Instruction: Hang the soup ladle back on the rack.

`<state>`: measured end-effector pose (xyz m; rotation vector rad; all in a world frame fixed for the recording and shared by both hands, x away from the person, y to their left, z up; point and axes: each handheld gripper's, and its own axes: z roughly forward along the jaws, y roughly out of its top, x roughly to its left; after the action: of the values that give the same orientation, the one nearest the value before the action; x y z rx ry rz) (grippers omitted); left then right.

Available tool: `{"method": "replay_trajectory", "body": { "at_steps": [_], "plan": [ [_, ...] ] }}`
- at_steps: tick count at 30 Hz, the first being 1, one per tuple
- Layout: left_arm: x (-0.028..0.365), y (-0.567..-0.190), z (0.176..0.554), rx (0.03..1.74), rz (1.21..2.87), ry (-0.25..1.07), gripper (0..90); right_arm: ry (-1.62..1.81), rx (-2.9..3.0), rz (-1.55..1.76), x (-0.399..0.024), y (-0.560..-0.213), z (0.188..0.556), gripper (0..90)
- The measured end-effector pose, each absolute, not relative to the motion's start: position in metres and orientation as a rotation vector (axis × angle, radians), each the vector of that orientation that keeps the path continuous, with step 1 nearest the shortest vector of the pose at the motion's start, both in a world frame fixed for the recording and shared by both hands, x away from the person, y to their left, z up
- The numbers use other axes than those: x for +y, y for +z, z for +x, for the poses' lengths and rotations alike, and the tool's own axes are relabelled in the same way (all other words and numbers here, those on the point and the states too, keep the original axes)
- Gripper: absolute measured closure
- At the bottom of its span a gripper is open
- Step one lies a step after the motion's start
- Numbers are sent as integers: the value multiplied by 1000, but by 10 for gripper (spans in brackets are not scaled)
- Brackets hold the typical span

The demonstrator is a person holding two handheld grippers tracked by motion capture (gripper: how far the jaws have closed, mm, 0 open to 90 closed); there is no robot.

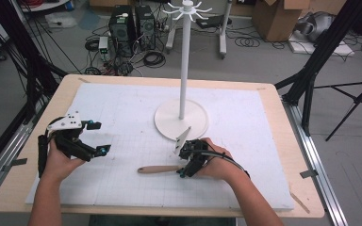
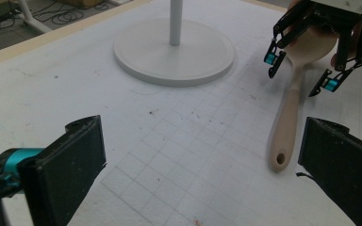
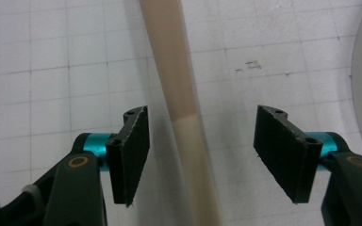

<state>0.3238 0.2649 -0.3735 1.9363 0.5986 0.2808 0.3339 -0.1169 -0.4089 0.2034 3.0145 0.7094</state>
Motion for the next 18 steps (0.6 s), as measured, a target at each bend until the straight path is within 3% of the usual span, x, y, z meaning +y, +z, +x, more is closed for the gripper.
{"method": "replay_trajectory", "body": {
  "at_steps": [12,18],
  "plan": [
    [264,-373,324,596,1936,286,17,639,3058,166,-113,-415,333,494],
    [264,-374,324,599,1937,285,17,637,3060,156,-113,-414,331,622]
  ]
}}
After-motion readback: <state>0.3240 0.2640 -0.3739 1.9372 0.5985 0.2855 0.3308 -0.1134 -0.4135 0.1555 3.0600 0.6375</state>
